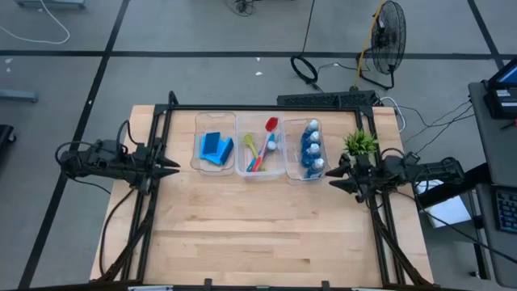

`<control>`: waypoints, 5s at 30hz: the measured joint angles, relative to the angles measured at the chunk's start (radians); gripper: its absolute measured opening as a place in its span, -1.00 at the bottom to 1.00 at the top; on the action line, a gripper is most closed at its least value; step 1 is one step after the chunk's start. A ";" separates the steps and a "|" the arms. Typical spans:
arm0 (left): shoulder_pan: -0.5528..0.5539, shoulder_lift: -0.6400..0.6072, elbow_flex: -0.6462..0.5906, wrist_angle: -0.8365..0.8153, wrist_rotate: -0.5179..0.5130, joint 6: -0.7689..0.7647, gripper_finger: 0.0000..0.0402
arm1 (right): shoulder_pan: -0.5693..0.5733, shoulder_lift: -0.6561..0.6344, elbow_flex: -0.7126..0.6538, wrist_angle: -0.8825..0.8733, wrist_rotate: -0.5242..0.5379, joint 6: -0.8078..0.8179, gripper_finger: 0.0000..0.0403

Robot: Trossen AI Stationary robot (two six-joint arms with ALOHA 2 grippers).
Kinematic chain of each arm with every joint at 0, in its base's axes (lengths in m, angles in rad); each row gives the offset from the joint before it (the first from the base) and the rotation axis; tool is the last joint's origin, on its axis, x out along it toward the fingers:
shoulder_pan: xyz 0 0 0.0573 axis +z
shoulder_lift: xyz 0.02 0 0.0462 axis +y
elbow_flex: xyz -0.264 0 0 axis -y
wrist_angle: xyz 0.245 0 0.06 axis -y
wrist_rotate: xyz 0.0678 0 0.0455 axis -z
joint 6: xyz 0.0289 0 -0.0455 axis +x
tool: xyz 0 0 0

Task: Pick & Place Kitchen Sink Supplies
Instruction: Return to Home Position

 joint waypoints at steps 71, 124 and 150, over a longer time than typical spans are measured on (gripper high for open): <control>0.000 0.000 0.000 0.002 -0.078 -0.210 -0.62 | 0.000 0.000 -0.004 -0.104 0.054 -0.082 -0.17; 0.000 0.000 0.001 0.002 -0.079 -0.211 -0.62 | 0.000 0.000 -0.004 -0.104 0.054 -0.081 -0.17; 0.000 0.000 0.001 0.002 -0.079 -0.211 -0.62 | 0.000 0.000 -0.004 -0.104 0.054 -0.081 -0.17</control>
